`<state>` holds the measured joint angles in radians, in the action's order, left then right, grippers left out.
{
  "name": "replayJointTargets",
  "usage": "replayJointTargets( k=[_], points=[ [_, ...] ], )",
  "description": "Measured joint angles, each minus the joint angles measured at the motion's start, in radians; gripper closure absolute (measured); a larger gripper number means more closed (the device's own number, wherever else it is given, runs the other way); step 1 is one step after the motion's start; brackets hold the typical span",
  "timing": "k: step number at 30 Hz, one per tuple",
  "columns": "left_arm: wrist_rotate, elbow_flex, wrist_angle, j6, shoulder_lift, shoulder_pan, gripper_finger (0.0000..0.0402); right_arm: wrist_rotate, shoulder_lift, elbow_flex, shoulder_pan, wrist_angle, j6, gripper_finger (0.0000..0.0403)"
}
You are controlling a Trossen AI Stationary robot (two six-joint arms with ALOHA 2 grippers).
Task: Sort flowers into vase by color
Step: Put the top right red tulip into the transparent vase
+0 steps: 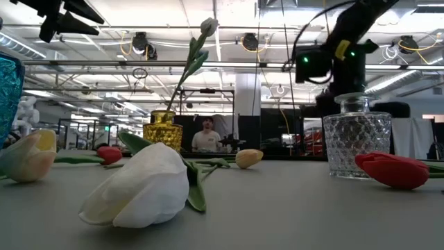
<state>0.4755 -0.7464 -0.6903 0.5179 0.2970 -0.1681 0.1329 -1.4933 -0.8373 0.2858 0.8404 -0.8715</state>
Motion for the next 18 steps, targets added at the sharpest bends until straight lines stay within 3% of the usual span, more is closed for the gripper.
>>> replayJointTargets(
  k=[18],
  points=[
    [0.0,0.0,0.0,0.0,0.0,0.0,0.023,0.002,0.0,-0.396,-0.067,0.124,0.095,0.0402]
  ],
)
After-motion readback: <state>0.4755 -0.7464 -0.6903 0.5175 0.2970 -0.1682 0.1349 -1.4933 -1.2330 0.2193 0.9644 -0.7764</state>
